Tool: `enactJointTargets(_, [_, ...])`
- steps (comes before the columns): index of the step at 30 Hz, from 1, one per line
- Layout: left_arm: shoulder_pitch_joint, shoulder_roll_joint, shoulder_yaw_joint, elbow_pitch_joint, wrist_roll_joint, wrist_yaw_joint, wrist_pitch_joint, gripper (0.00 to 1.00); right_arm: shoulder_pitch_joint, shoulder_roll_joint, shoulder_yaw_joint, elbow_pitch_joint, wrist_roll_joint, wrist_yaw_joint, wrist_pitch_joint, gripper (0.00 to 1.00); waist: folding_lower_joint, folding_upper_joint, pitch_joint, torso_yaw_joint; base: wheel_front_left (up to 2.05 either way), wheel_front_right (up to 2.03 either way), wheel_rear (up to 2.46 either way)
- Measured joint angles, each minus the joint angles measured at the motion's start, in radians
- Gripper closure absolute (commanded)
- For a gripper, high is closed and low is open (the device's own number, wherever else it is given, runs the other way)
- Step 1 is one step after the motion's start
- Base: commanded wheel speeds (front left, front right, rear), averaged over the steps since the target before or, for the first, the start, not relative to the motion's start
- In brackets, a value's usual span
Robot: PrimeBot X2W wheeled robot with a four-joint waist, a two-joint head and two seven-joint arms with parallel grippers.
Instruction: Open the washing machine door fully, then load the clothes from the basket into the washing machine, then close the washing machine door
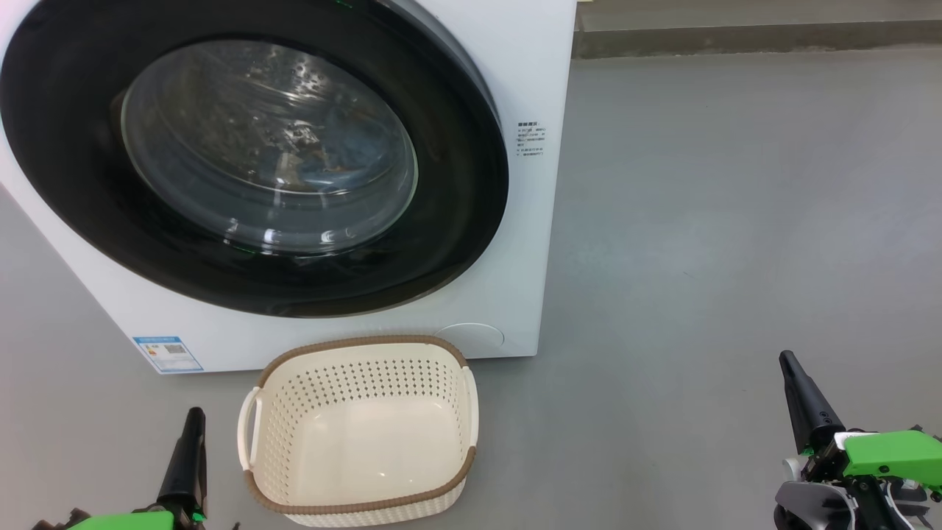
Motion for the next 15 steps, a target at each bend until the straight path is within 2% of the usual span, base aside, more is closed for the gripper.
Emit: enactJointTargets(15, [0.000,0.000,0.000,0.000,0.000,0.000,0.000,1.00,0.000,0.001,-0.001,0.000,0.000,0.000,0.001,1.00,0.0000,0.0000,0.000,0.000,0.00,0.00,0.00])
